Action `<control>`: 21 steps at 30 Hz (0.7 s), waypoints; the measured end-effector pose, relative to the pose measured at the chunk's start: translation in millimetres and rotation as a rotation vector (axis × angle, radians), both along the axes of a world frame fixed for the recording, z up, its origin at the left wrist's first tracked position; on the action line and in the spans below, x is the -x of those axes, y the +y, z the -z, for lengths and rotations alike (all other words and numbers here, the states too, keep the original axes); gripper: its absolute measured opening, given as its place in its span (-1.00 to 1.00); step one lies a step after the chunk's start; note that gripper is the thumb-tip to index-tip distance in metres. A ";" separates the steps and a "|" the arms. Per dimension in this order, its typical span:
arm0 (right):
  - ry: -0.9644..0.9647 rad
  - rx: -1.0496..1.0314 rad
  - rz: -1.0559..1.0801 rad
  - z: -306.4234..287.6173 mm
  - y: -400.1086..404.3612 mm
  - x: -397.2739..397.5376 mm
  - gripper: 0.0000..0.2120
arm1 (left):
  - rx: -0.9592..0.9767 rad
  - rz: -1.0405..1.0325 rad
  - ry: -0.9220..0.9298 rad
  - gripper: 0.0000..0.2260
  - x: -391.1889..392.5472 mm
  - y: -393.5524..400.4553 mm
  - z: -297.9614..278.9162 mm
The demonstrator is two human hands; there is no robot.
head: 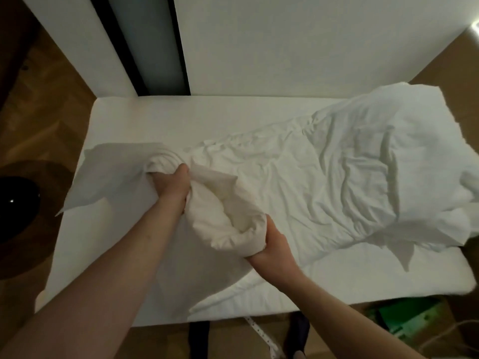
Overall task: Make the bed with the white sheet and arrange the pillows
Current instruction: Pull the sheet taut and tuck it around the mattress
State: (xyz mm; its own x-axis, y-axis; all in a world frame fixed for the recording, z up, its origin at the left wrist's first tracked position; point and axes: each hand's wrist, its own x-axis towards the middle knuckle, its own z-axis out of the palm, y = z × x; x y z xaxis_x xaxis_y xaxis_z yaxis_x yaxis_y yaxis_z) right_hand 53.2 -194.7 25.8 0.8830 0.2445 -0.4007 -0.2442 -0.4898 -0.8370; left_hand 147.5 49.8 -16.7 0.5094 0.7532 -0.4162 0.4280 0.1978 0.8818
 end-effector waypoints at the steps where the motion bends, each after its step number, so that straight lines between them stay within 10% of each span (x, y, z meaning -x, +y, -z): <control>1: -0.033 -0.033 0.044 -5.5 -7.3 -2.7 -0.45 | -0.022 0.018 0.006 -0.45 -7.8 -21.2 -5.4; 21: 0.069 -0.164 0.198 -9.3 -244.7 -58.6 -0.84 | -0.266 0.248 0.360 -0.21 -64.2 -215.5 -12.7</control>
State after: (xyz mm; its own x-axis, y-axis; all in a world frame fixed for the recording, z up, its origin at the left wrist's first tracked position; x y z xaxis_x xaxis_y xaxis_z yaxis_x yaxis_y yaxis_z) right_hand 111.8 -439.3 35.1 0.8921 0.1361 -0.4309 -0.3809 -0.2863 -0.8792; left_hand 211.7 -165.7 -4.0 0.5459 0.7314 -0.4088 0.7196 -0.1593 0.6759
